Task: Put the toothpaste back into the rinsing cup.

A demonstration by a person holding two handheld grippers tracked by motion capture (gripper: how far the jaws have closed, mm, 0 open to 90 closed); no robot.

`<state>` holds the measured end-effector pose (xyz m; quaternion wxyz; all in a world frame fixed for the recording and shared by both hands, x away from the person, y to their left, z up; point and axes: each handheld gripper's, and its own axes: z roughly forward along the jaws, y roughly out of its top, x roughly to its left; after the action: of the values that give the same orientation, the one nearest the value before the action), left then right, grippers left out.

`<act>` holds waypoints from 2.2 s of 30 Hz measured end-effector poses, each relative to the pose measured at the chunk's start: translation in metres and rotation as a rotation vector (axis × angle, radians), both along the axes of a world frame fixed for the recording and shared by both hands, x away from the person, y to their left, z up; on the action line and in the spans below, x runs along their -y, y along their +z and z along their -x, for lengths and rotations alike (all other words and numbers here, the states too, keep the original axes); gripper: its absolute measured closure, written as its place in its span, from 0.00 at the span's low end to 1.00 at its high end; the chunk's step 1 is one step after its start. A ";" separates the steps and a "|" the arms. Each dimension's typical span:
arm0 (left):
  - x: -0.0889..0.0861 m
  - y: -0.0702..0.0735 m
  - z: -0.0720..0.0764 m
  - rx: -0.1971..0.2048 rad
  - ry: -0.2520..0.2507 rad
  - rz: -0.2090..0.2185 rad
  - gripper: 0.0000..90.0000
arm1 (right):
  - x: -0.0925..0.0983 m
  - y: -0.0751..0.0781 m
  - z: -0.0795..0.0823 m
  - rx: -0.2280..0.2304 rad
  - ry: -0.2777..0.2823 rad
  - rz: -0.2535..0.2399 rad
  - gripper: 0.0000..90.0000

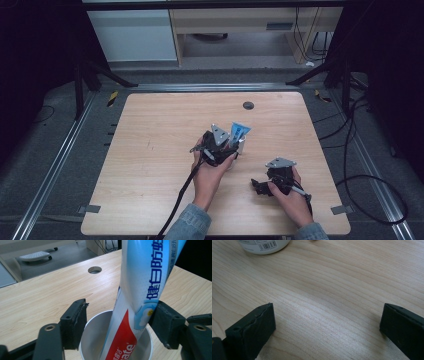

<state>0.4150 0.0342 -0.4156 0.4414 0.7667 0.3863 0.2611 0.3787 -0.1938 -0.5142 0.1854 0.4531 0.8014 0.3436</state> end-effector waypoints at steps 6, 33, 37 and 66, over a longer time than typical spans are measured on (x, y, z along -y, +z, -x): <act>0.001 0.001 0.002 -0.005 0.003 -0.001 0.29 | 0.000 0.000 0.000 0.000 0.000 0.000 0.00; 0.004 0.005 0.010 -0.007 -0.031 0.007 0.24 | 0.000 0.000 0.000 0.002 0.000 0.001 0.00; 0.005 0.005 0.010 -0.011 -0.037 0.010 0.24 | 0.000 0.000 0.000 0.003 0.001 0.001 0.00; -0.016 0.018 0.021 -0.027 -0.046 -0.006 0.09 | 0.000 0.000 0.000 0.005 0.001 0.002 0.00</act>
<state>0.3936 0.0497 -0.3978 0.4398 0.7800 0.3739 0.2415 0.3789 -0.1939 -0.5142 0.1875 0.4518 0.8015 0.3440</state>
